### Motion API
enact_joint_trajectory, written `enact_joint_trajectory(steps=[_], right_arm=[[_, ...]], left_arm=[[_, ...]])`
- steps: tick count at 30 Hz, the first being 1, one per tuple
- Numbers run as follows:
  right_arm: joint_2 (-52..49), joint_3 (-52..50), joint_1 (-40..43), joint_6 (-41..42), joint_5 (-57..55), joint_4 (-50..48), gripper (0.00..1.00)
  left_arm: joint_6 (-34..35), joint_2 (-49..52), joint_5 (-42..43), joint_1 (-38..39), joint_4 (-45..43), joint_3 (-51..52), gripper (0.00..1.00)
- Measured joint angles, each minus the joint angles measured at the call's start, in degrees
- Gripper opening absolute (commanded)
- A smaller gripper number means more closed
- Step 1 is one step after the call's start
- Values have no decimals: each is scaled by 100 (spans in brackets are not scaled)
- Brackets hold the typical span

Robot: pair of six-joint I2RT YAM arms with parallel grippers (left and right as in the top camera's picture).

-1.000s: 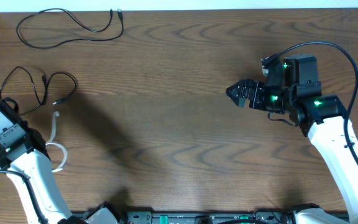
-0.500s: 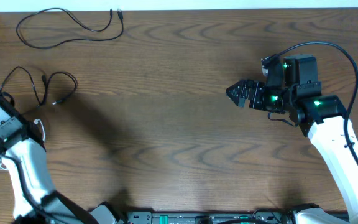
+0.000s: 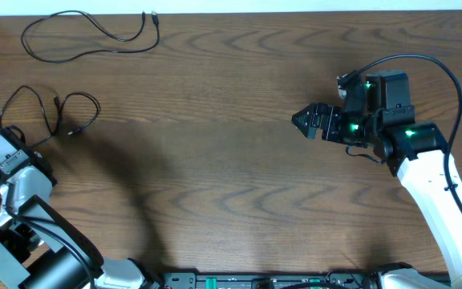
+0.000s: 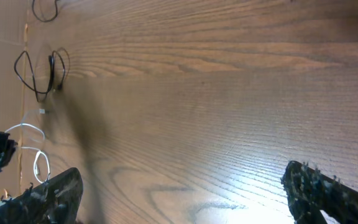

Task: Untangle cables
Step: 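Lower the left gripper and release the white cable at the left edge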

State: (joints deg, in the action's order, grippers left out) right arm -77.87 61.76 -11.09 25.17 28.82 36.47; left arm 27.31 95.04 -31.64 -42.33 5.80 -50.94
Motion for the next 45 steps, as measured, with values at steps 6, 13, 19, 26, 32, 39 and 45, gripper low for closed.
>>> enact_joint_trajectory(steps=[6,13,19,26,32,39,45], right_arm=[[0,0,0,0,0,-2,99],[0,0,0,0,0,2,99],[0,0,0,0,0,26,99],[0,-2,0,-85,0,146,99],[0,0,0,-116,-2,116,99],[0,0,0,-133,-2,109,99],[0,0,0,-133,-4,111,99]], left_arm=[[-341,-17,0,0,-35,0,62],[-382,-568,0,0,-28,0,63],[-358,-929,94,-9,422,-37,78],[205,-553,940,-640,1200,-44,93],[492,-286,1126,-1198,1569,-44,94],[1115,238,1213,-1602,2004,-48,94],[1506,446,1235,-1845,2037,-50,95]])
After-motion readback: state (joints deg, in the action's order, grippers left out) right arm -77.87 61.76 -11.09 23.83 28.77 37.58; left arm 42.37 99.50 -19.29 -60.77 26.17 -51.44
